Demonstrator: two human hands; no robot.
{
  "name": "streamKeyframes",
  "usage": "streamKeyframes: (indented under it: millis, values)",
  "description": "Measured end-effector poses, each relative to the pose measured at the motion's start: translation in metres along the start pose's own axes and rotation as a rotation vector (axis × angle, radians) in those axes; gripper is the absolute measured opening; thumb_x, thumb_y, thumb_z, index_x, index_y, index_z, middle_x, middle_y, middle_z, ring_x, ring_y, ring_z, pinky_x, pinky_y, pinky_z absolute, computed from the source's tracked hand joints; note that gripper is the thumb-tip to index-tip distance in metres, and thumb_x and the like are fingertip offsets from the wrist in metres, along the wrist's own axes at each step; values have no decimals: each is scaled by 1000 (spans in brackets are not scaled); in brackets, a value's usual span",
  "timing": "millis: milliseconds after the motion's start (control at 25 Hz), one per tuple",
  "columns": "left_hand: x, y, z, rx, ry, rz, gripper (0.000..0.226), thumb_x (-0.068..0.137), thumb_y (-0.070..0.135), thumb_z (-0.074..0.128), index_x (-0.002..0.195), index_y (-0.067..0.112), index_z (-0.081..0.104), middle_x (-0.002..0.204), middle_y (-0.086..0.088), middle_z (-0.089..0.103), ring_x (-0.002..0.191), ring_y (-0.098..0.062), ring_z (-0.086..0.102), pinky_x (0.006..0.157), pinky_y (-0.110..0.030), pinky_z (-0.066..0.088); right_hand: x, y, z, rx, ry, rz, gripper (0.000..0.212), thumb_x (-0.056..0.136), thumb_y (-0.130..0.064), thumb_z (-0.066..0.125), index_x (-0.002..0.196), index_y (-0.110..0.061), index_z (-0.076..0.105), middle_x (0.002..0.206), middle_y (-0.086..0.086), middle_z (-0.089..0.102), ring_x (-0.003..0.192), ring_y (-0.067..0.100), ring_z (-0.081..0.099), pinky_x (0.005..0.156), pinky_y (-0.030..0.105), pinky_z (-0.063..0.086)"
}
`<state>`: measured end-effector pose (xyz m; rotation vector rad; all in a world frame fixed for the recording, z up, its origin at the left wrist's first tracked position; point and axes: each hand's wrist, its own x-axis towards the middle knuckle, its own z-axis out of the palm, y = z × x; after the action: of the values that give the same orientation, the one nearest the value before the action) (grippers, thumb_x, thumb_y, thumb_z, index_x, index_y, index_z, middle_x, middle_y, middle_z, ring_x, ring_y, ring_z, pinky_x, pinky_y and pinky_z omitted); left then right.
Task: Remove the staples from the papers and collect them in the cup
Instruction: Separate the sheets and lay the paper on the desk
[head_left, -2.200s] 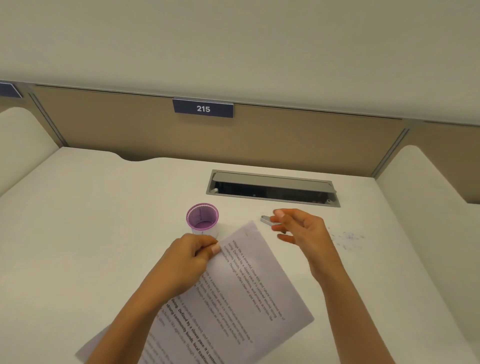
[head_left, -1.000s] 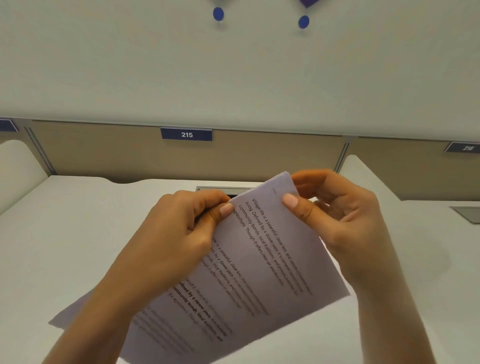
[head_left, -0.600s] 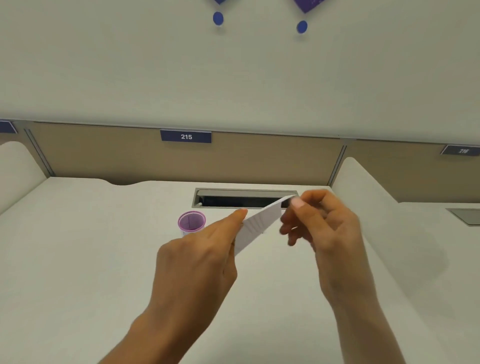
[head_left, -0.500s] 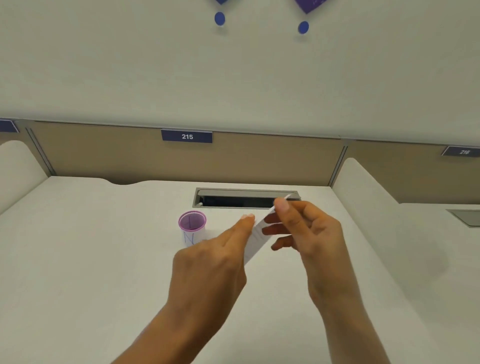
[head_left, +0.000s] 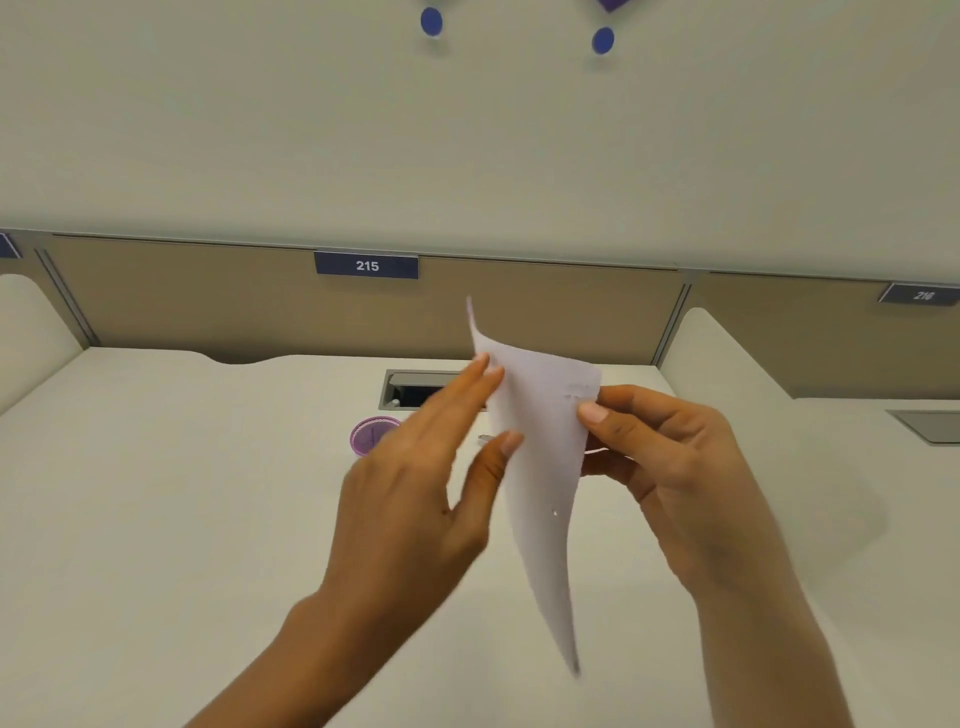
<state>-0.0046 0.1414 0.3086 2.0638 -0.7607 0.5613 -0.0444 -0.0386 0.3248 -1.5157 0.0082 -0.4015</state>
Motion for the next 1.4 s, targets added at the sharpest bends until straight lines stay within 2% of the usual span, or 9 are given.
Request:
streamKeyframes:
  millis: [160, 360, 480, 680, 840, 960, 1160, 1280, 1400]
  values:
    - [28, 0, -14, -25, 65, 127, 48, 92, 30, 53, 138, 17, 48, 144, 4, 48, 135, -11, 41, 109, -29, 38, 2, -11, -8, 36, -118, -8, 20, 85, -16, 60, 92, -11, 77, 85, 5, 75, 73, 20, 68, 64, 26, 55]
    - [40, -1, -22, -333, -115, -17, 11, 89, 25, 63, 94, 25, 73, 88, 14, 73, 89, -7, 66, 76, -8, 45, -1, -11, -5, 94, -162, 34, 19, 85, -17, 59, 86, -11, 78, 80, 2, 75, 73, 16, 68, 63, 23, 54]
    - [37, -5, -16, -426, -179, -128, 10, 87, 29, 65, 84, 25, 73, 83, 10, 73, 86, -12, 67, 75, -18, 52, -1, -7, -3, 111, -168, 87, 20, 84, -19, 60, 86, -11, 77, 80, 3, 75, 73, 16, 70, 63, 21, 54]
    - [33, -12, -9, -412, -166, -160, 10, 88, 25, 63, 86, 27, 72, 83, 12, 72, 86, -9, 65, 74, -11, 48, 0, -1, 0, 113, -177, 139, 21, 83, -22, 59, 84, -14, 78, 79, 2, 75, 73, 15, 70, 64, 22, 54]
    - [26, -16, -1, -64, 25, -57, 16, 85, 35, 65, 100, 28, 67, 98, 19, 62, 93, -5, 56, 80, -11, 43, 1, 7, 6, -59, -47, 82, 17, 89, -23, 65, 90, -11, 76, 83, 5, 76, 75, 20, 71, 67, 29, 55]
    - [14, -22, 6, 67, 89, -105, 28, 81, 43, 62, 103, 27, 65, 99, 14, 59, 88, -7, 52, 74, -11, 38, 1, 16, 17, -128, 47, 43, 16, 90, -19, 62, 92, -11, 75, 83, 2, 76, 73, 17, 72, 60, 24, 55]
    - [-9, -31, 15, -141, -123, -315, 47, 77, 66, 52, 116, 41, 60, 109, 24, 64, 91, -1, 64, 77, -18, 54, 5, 37, 39, -142, 89, 20, 13, 85, -28, 62, 91, -25, 73, 84, -9, 76, 80, 13, 73, 60, 22, 59]
    - [-18, -33, 18, -223, -230, -372, 48, 70, 68, 53, 117, 58, 47, 112, 37, 56, 96, 9, 61, 76, -9, 51, 8, 52, 53, -171, 69, 55, 12, 88, -30, 63, 93, -30, 73, 86, -14, 75, 85, 10, 72, 73, 29, 62]
    - [-23, -42, 18, -261, -185, -445, 51, 77, 52, 49, 128, 44, 49, 115, 19, 65, 95, -8, 67, 79, -24, 59, 12, 63, 65, -177, 1, 30, 7, 84, -37, 64, 86, -42, 69, 87, -24, 73, 87, 4, 71, 71, 19, 58]
